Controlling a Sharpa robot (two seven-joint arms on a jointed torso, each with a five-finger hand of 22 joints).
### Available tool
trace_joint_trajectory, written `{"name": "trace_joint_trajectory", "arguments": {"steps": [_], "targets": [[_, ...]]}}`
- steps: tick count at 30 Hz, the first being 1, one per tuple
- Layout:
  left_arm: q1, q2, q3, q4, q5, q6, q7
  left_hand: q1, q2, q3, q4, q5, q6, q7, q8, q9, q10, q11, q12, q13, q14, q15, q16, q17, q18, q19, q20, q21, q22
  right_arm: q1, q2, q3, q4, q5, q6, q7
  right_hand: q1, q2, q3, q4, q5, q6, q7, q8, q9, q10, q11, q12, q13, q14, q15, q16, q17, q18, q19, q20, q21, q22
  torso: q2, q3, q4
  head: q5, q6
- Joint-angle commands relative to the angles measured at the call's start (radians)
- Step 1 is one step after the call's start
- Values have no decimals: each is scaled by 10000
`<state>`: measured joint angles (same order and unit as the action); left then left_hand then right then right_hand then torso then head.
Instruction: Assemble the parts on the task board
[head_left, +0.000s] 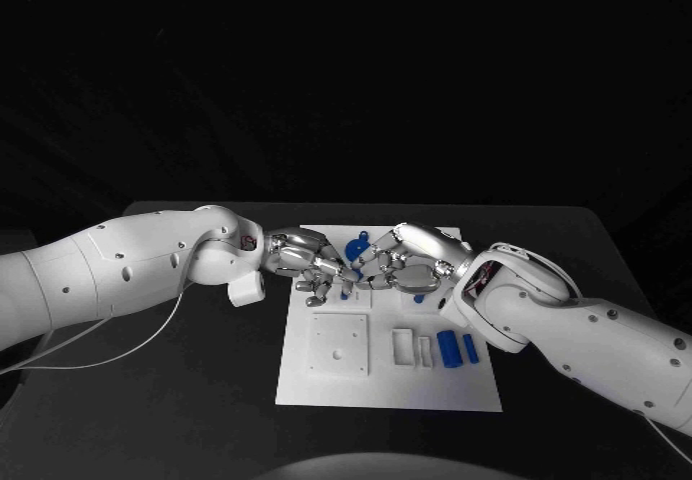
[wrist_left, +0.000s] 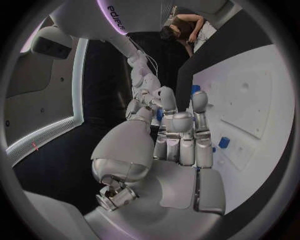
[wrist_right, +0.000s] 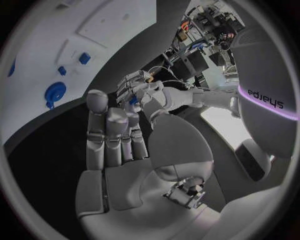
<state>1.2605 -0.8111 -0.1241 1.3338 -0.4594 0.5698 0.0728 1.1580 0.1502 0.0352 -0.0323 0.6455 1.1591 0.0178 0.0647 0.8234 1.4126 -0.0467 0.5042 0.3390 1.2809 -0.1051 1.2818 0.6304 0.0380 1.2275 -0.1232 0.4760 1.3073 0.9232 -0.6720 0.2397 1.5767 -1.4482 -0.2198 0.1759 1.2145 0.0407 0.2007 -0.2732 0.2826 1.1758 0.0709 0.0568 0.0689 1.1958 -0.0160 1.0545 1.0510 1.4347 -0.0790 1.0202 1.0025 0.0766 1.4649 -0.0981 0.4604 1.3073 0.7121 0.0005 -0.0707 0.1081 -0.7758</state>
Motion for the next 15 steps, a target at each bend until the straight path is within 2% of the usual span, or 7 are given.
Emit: {"name": "trace_joint_trajectory", "arguments": {"steps": [1,8,11,13,14,15], "targets": [[10,29,9,10,35,147,55,41,42,1389,-1408,58,64,-7,36,-5,-76,-6,38,-16,-76,-14,34,-8,-30,-77,-10,40,187,-9,21,-15,-8,4,153,79,-78,-70,47,5,-3,104,-13,68,21,38,-37,32,27,-7,-72,-18,17,-76,290,-94,57,516,0,0,3,-15,-10],[12,29,8,2,180,-26,-53,57,-5,1309,-1278,-1,-5,33,21,-111,-109,17,14,-40,-120,8,-10,-127,-33,-86,4,20,178,-10,31,-47,-14,-40,-113,-38,-59,-89,45,4,120,290,-69,71,42,88,-77,56,56,18,-101,-5,34,-90,307,-118,127,526,3,4,7,-1,-8],[12,26,8,-7,235,-171,-134,124,-108,1179,-1159,-197,-54,48,18,-447,-112,12,-7,-61,-121,25,-33,-188,-20,-67,26,-11,170,-10,31,-53,-13,-52,-222,-87,-49,-80,64,0,143,326,-79,71,48,100,-90,53,59,26,-107,-10,32,-93,312,-125,138,527,2,5,4,7,0],[13,24,8,-12,256,-288,-201,42,-319,918,-1059,-878,-177,37,-6,-692,-124,2,-31,-76,-129,38,-70,-260,-28,-50,42,-36,154,-10,30,-55,-13,-57,-277,-115,-54,-84,83,-2,172,348,-85,67,54,110,-98,48,60,34,-113,-17,31,-97,311,-132,126,523,2,7,2,9,4],[13,23,7,-15,264,-353,-236,-104,-605,618,-946,-1192,-183,-20,-1,-859,-127,-21,-43,-85,-130,43,-102,-312,-32,-33,52,-58,139,-10,29,-56,-13,-59,-307,-132,-54,-84,84,-2,173,349,-85,67,54,111,-98,48,60,34,-114,-17,31,-97,311,-132,125,523,3,7,2,10,1],[13,22,7,-17,270,-415,-267,-194,-720,406,-807,-1532,-150,-42,-7,-1021,-129,-34,-52,-90,-120,39,-119,-331,-37,-20,53,-80,126,-10,28,-56,-14,-61,-332,-147,-60,-93,96,-2,191,355,-86,68,56,113,-103,42,61,39,-114,-21,31,-102,316,-135,147,527,4,6,-1,10,-6]]}}
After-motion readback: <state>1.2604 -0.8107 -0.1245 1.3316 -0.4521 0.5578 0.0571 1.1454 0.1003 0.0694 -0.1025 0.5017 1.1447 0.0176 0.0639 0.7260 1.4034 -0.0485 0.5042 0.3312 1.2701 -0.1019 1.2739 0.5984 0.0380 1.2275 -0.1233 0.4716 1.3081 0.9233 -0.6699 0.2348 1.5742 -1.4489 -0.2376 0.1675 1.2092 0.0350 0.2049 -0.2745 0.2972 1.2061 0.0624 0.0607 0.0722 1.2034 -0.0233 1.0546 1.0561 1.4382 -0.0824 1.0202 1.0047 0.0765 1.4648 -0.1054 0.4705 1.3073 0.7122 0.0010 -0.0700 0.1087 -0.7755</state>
